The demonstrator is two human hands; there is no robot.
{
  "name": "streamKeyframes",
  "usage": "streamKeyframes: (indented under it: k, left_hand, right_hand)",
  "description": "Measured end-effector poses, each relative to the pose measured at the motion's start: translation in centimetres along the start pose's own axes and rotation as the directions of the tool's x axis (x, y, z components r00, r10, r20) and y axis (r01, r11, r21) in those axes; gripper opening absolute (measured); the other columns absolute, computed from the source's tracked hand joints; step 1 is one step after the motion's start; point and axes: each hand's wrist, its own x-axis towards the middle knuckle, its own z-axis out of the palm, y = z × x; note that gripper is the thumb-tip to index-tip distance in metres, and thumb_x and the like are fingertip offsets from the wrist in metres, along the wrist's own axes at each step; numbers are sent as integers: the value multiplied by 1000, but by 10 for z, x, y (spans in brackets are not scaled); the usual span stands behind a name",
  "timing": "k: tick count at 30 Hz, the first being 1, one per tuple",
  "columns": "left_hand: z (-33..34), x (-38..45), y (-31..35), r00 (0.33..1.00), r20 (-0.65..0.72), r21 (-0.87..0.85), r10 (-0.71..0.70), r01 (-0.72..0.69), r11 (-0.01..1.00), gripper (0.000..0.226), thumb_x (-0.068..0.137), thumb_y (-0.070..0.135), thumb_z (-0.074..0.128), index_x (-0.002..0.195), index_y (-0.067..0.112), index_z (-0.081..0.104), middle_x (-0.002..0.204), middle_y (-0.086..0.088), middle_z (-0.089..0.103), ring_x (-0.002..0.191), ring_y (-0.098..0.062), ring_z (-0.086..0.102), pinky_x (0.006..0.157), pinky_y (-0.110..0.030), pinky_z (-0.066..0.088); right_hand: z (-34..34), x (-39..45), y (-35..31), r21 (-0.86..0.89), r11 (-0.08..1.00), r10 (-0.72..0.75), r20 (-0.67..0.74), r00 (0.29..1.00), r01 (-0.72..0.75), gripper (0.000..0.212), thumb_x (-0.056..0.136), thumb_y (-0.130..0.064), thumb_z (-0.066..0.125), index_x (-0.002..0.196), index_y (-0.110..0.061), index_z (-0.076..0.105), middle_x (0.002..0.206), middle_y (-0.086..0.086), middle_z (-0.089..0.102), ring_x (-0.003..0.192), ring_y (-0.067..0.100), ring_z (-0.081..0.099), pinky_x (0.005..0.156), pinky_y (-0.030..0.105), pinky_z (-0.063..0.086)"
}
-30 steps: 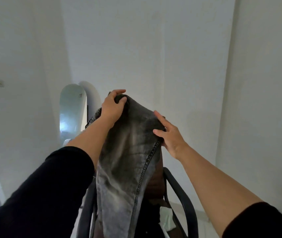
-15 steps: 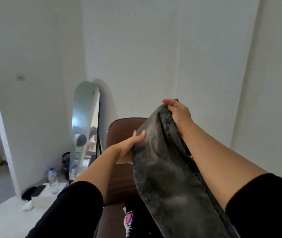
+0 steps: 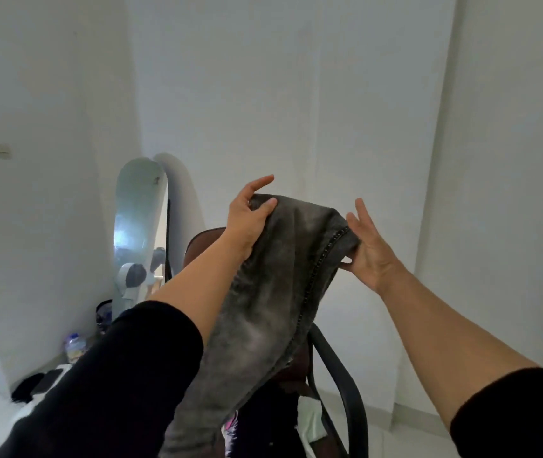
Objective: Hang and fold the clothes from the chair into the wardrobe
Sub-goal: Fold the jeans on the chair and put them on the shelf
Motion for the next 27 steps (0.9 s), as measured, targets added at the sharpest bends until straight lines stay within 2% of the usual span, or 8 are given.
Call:
streamKeyframes:
  k: [3, 7, 12, 15, 18, 21, 25, 27]
  left_hand:
    - [9, 11, 16, 999, 42, 41, 34, -36, 999, 38, 90, 7, 59, 117, 34, 62, 84, -10, 54, 77, -19, 54, 83, -32, 54]
    - [11, 22, 39, 996, 7, 63, 84, -84, 995, 35, 91, 6, 58, 113, 33, 63, 90, -12, 55, 78, -19, 56, 82, -32, 56]
    - [-8, 32, 52, 991, -70, 178, 110, -96, 979, 28, 92, 9, 56, 104, 33, 66, 75, 3, 57, 66, -9, 55, 69, -21, 53]
    - [-21, 33, 49, 994, -67, 249, 82, -63, 967, 27, 92, 11, 55, 89, 36, 66, 75, 5, 59, 66, -10, 55, 71, -25, 52]
    - [-24, 33, 42, 992, -109, 252, 70, -41, 967, 23, 93, 12, 54, 90, 31, 67, 79, 4, 59, 69, -9, 56, 69, -21, 51]
    - [-26, 33, 37, 992, -101, 287, 73, -42, 957, 16, 94, 18, 55, 100, 29, 65, 81, 3, 57, 75, -11, 56, 72, -22, 50]
    - [-34, 28, 28, 967, 79, 454, -243, 182, 872, 56, 87, 59, 51, 135, 35, 39, 123, -5, 49, 114, -28, 50, 96, -41, 44]
    - [-35, 18, 24, 817, 137, 505, -560, 429, 749, 79, 79, 78, 38, 140, 27, 34, 137, -9, 44, 124, -35, 46, 97, -50, 43]
  right_hand:
    - [-2, -7, 3, -35, 999, -20, 44, 999, 21, 83, 81, -36, 68, 140, -58, 13, 135, -7, 53, 119, 26, 53, 84, 44, 44]
    - [10, -12, 2, -99, 993, -59, 106, 993, 70, 90, 85, -18, 66, 141, -57, 7, 137, -9, 44, 123, 30, 49, 97, 53, 41]
    - [23, -14, -10, -5, 990, -142, 96, 985, 143, 57, 87, 8, 54, 127, -33, 54, 123, 7, 60, 104, 24, 61, 79, 33, 56]
    - [24, -16, -17, 104, 984, -152, 73, 986, 144, 51, 88, 7, 47, 123, -28, 60, 117, 3, 65, 103, 21, 64, 82, 29, 56]
    - [26, -24, -14, -141, 987, -30, 293, 956, 75, 59, 90, 1, 52, 129, -43, 51, 129, -6, 59, 112, 15, 60, 94, 28, 51]
    - [31, -30, -12, -350, 932, 30, 334, 942, 95, 48, 90, 7, 51, 122, -28, 60, 125, 3, 61, 108, 13, 61, 98, 26, 49]
    - [43, -22, -22, -336, 923, -164, 93, 982, 186, 33, 89, 8, 52, 100, -17, 70, 97, 0, 68, 88, 12, 62, 84, 19, 53]
    - [49, -17, -21, -313, 932, -184, 34, 982, 185, 29, 89, 5, 53, 99, -16, 70, 94, -2, 68, 84, 10, 62, 81, 19, 54]
